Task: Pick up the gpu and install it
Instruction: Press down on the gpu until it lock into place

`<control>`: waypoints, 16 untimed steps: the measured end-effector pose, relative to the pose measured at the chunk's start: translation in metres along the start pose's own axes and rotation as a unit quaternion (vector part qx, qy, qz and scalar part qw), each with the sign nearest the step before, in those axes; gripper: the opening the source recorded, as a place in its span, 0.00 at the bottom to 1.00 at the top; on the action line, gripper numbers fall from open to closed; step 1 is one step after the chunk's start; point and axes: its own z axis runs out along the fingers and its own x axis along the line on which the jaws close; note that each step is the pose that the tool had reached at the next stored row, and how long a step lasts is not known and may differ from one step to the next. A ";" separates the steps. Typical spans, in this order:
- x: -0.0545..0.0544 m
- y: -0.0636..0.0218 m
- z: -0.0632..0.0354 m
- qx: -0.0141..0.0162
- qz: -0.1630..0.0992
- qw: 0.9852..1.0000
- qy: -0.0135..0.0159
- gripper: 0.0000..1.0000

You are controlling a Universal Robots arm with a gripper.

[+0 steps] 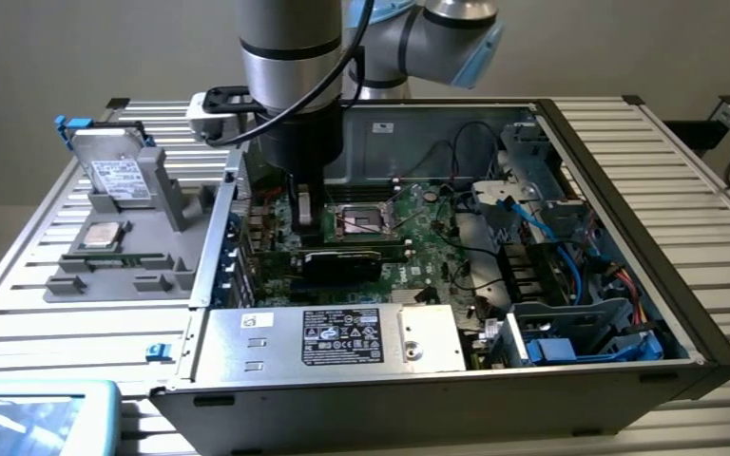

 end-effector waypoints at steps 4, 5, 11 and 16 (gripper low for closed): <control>-0.002 0.0046 0.0032 -0.003 0.001 1.000 0.004 0.12; -0.004 0.0046 0.0047 -0.003 0.001 1.000 0.005 0.12; -0.008 0.0105 0.0126 -0.003 0.001 1.000 0.007 0.12; -0.008 0.0117 0.0174 -0.003 0.001 1.000 0.007 0.12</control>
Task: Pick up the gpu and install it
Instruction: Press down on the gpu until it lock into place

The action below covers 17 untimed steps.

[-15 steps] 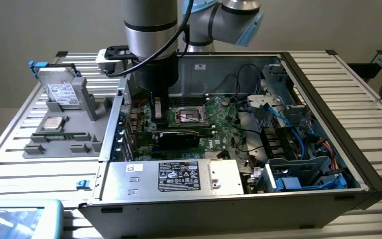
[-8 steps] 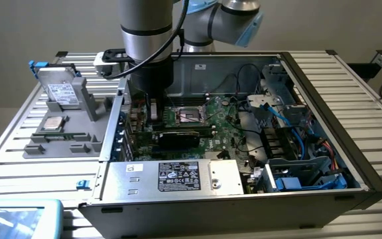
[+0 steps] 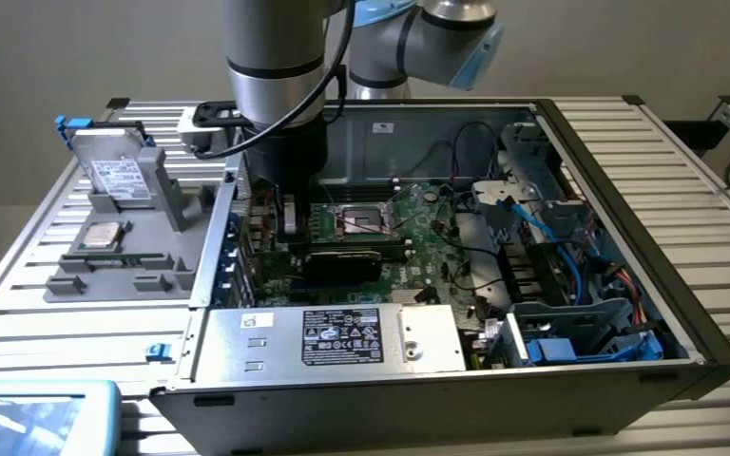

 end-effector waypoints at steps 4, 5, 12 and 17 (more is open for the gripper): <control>0.000 0.0003 0.0031 0.000 0.000 1.000 0.000 0.12; 0.000 0.0005 0.0037 0.000 0.000 1.000 0.000 0.12; -0.002 0.0007 0.0056 0.000 0.001 1.000 -0.001 0.12; -0.002 0.0006 0.0061 0.000 0.002 1.000 -0.001 0.12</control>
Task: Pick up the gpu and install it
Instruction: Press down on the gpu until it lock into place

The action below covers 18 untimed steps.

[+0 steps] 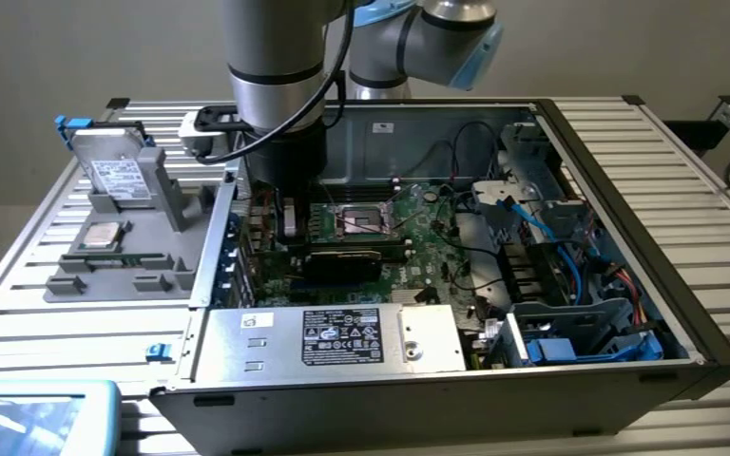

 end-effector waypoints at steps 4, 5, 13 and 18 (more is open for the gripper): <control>0.000 0.0000 0.0004 0.000 0.001 1.000 0.000 0.12; 0.000 0.0000 0.0005 0.000 0.001 1.000 0.000 0.12; 0.000 0.0010 0.0043 -0.001 0.002 1.000 0.000 0.12; 0.000 0.0014 0.0000 -0.001 0.004 1.000 -0.002 0.12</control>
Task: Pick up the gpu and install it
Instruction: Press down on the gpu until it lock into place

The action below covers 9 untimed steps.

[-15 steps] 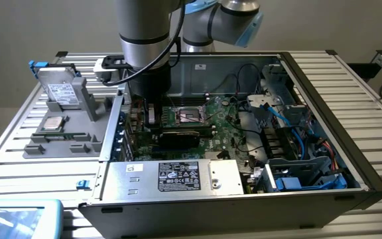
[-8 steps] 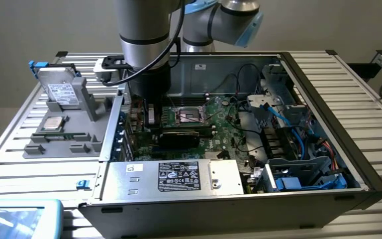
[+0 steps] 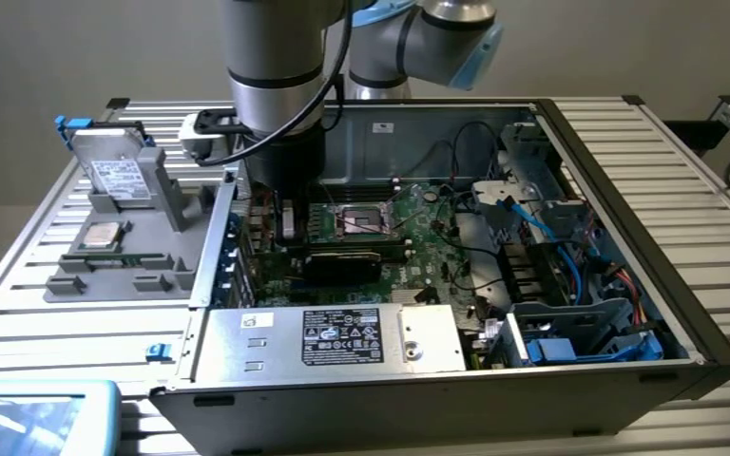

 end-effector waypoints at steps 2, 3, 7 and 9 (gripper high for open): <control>0.001 -0.0026 -0.0103 0.000 0.000 1.000 0.001 0.12; 0.001 -0.0050 -0.0143 0.000 0.000 1.000 0.001 0.12; 0.001 -0.0176 -0.0186 -0.001 0.000 1.000 0.001 0.12; 0.001 -0.0242 -0.0186 -0.001 0.000 1.000 0.001 0.12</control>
